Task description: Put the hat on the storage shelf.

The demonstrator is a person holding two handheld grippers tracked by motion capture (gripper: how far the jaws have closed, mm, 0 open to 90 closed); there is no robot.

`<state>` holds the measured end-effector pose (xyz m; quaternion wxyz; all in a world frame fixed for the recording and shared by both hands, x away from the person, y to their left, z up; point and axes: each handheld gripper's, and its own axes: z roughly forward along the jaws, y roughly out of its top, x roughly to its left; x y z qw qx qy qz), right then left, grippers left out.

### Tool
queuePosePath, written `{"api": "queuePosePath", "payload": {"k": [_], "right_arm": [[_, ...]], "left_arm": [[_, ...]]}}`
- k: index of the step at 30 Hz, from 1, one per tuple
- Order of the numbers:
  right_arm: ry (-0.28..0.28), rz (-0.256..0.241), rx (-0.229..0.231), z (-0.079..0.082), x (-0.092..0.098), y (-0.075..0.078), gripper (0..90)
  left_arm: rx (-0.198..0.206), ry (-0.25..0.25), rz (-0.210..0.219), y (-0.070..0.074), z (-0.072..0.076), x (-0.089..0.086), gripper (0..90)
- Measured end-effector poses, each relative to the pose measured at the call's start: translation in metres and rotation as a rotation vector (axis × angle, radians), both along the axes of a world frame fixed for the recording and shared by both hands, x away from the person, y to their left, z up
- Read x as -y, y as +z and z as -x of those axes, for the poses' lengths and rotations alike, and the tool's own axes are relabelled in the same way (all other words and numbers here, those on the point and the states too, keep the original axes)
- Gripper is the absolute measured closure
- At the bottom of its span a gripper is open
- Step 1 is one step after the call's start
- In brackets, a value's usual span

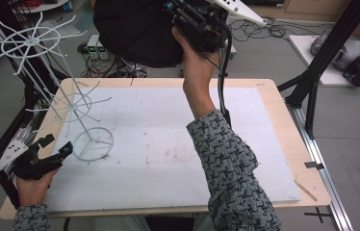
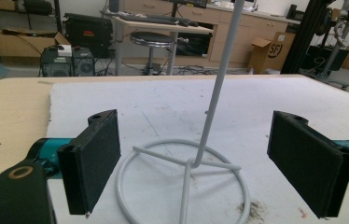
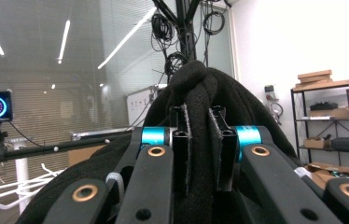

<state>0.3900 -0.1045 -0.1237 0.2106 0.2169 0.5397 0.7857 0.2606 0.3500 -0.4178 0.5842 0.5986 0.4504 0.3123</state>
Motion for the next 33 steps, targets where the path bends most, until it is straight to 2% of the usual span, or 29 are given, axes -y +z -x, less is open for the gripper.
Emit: {"api": "queuePosePath", "payload": {"k": [7, 21, 27, 33], "right_arm": [[0.028, -0.026, 0.01, 0.004, -0.003, 0.006, 81.9], [0.071, -0.009, 0.011, 0.006, -0.016, 0.004, 81.8], [0.087, -0.024, 0.019, 0.007, -0.018, 0.005, 81.8], [0.095, 0.007, 0.022, 0.009, -0.024, 0.002, 81.6]], "left_arm": [[-0.001, 0.004, 0.002, 0.0, 0.0, -0.001, 17.4], [-0.005, 0.01, 0.003, -0.001, 0.0, -0.004, 17.4], [-0.001, 0.015, 0.01, 0.0, 0.001, -0.005, 17.4], [-0.001, 0.013, 0.008, 0.0, 0.001, -0.004, 17.4]]}}
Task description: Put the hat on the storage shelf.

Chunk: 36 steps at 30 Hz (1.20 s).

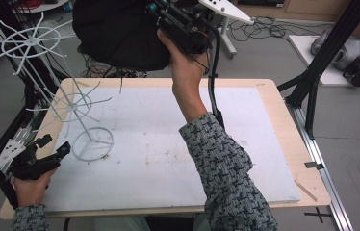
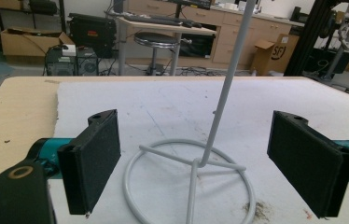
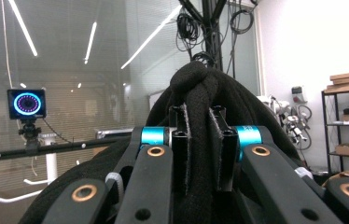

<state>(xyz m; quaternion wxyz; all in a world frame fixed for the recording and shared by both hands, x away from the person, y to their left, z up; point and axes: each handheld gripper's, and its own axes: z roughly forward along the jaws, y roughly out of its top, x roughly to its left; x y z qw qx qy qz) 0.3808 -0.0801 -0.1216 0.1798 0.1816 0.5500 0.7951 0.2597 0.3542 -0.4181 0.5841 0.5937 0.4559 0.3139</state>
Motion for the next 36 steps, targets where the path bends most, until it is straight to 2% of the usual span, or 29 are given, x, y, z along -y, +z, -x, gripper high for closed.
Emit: {"api": "queuePosePath", "payload": {"k": [13, 22, 30, 36], "right_arm": [[0.037, 0.042, -0.015, -0.001, -0.013, -0.011, 79.3], [0.054, 0.083, -0.056, -0.006, -0.015, -0.027, 76.7], [0.066, 0.109, -0.07, -0.006, -0.021, -0.038, 74.3], [0.077, 0.109, -0.098, -0.009, -0.023, -0.051, 73.5]], "left_arm": [[-0.002, 0.002, -0.001, 0.0, 0.0, -0.001, 17.4], [-0.002, 0.004, -0.002, -0.001, 0.0, 0.0, 17.4], [-0.001, 0.006, -0.005, -0.001, -0.001, 0.0, 17.4], [-0.002, 0.004, -0.005, -0.001, -0.001, 0.0, 17.4]]}}
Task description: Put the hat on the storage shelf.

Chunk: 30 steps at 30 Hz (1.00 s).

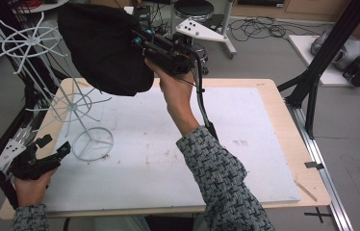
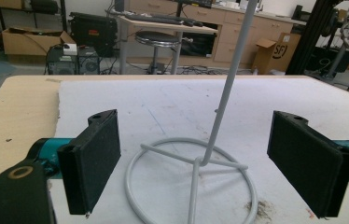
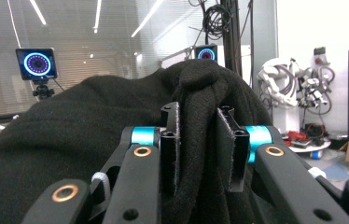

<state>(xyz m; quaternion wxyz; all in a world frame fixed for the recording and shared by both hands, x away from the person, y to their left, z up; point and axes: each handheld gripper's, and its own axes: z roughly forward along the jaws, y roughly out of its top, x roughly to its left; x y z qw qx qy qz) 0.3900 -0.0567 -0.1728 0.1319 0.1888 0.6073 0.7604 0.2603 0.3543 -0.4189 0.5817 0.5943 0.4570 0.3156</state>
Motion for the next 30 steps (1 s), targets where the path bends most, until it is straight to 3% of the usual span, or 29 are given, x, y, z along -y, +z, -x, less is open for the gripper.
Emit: {"api": "queuePosePath", "payload": {"k": [8, 15, 19, 30], "right_arm": [[0.012, -0.001, -0.029, -0.003, -0.003, -0.014, 72.1], [0.042, -0.003, -0.088, -0.009, -0.007, -0.027, 69.9], [0.044, 0.008, -0.079, -0.008, -0.01, -0.028, 67.4], [0.025, 0.019, -0.107, -0.011, -0.009, -0.036, 62.0]], "left_arm": [[-0.001, 0.003, 0.0, 0.0, 0.0, -0.001, 17.4], [-0.001, 0.002, 0.0, 0.0, 0.0, -0.001, 17.4], [0.0, 0.002, 0.0, 0.0, 0.0, -0.002, 17.4], [-0.001, 0.004, -0.001, 0.0, 0.0, -0.002, 17.4]]}}
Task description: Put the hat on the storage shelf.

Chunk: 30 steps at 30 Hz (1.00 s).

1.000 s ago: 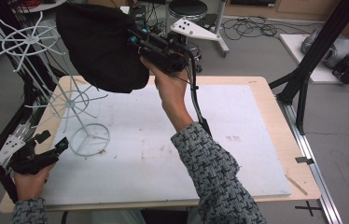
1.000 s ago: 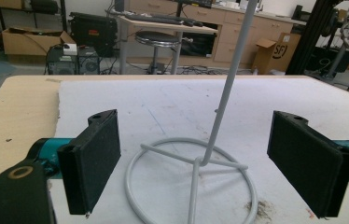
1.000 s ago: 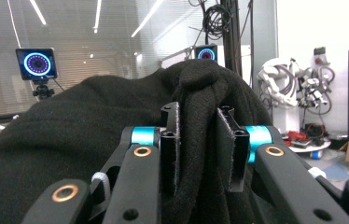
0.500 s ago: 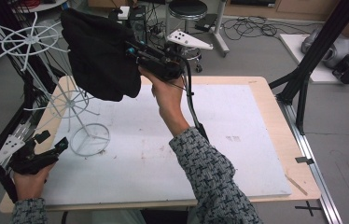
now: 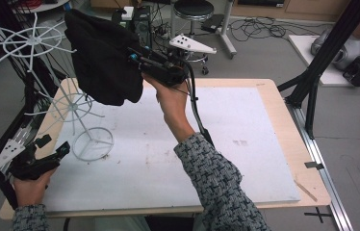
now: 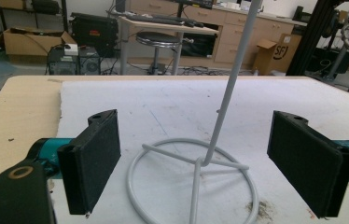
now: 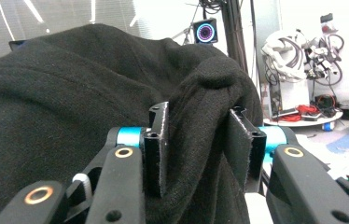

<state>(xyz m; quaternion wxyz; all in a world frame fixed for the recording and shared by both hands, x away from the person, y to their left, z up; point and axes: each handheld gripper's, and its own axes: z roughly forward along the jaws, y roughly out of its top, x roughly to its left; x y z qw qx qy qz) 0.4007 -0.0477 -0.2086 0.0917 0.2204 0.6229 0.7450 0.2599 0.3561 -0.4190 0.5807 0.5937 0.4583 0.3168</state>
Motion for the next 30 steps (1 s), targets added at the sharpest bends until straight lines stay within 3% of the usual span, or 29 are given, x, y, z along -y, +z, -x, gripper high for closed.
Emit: {"api": "queuePosePath", "payload": {"k": [9, 21, 30], "right_arm": [[-0.025, -0.008, -0.032, -0.004, 0.005, -0.008, 50.3], [-0.104, 0.009, 0.014, 0.002, 0.021, -0.004, 43.5], [-0.169, -0.002, 0.02, 0.003, 0.049, -0.006, 42.1]], "left_arm": [[-0.002, -0.004, -0.002, 0.0, 0.0, 0.001, 17.4], [0.0, -0.005, -0.001, 0.0, 0.0, 0.001, 17.4], [-0.003, -0.006, -0.006, 0.0, -0.001, 0.002, 17.4]]}}
